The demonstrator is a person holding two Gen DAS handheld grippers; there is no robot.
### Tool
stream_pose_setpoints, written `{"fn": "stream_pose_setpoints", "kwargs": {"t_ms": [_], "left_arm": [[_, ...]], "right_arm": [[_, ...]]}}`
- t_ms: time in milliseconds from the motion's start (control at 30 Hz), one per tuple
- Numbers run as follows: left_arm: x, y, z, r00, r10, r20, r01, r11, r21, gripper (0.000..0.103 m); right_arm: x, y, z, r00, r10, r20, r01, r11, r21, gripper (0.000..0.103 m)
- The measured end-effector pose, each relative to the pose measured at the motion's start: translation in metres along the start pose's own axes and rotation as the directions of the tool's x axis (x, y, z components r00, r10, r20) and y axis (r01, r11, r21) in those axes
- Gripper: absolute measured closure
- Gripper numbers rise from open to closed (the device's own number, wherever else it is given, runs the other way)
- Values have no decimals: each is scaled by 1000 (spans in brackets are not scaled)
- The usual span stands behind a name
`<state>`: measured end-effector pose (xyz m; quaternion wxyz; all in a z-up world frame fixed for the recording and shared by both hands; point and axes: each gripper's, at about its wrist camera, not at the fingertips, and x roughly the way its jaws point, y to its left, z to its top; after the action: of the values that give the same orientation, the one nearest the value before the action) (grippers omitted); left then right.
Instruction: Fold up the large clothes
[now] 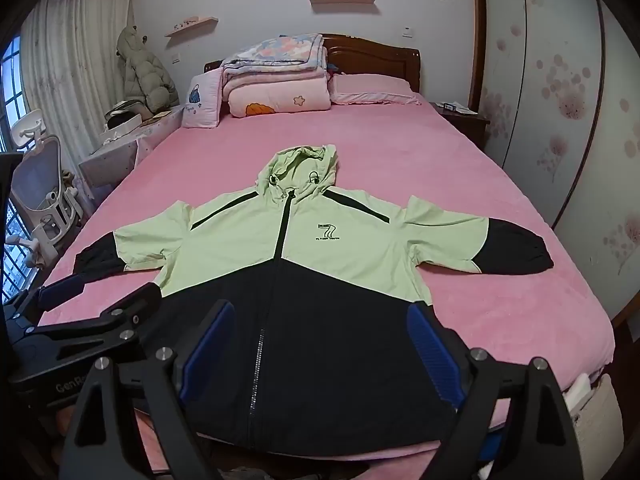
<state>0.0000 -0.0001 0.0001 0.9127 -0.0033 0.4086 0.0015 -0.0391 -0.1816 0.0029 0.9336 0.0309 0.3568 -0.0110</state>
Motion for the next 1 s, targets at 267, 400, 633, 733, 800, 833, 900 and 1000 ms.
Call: {"fn": "stream_pose_setpoints", "kwargs": {"t_ms": [267,400,633,733,800,833,900,1000], "left_arm": [[0,-3,1,1000,13,4,-13,1000,1,0],[-3,-8,0,1000,22,-7,-22,1000,5,0],[0,-2,-2,999,29,-17,-29,999,14,0],[-2,-3,-3,999,36,-16,-36,999,17,0],[-2,-3,-3,999,42,-17,-42,999,18,0],[-2,-3,-4,999,45,-17,-44,999,18,0],[-2,-3,-4,999,49,-15,-49,999,18,0],[-3,-4,-5,997,77,-9,-77,996,36,0]], "right_arm": [[1,-1,-1,1000,14,-7,-13,1000,11,14],[3,-2,0,1000,17,-12,-17,1000,9,14],[4,-1,-4,999,27,-30,-27,999,23,14],[4,0,-6,999,27,-32,-26,999,23,14],[5,-2,-5,999,28,-31,-27,999,24,14],[5,-1,-6,999,27,-32,-26,999,24,14],[6,-1,-6,999,27,-33,-26,999,24,14],[6,-1,-7,999,28,-35,-27,999,26,14]]}}
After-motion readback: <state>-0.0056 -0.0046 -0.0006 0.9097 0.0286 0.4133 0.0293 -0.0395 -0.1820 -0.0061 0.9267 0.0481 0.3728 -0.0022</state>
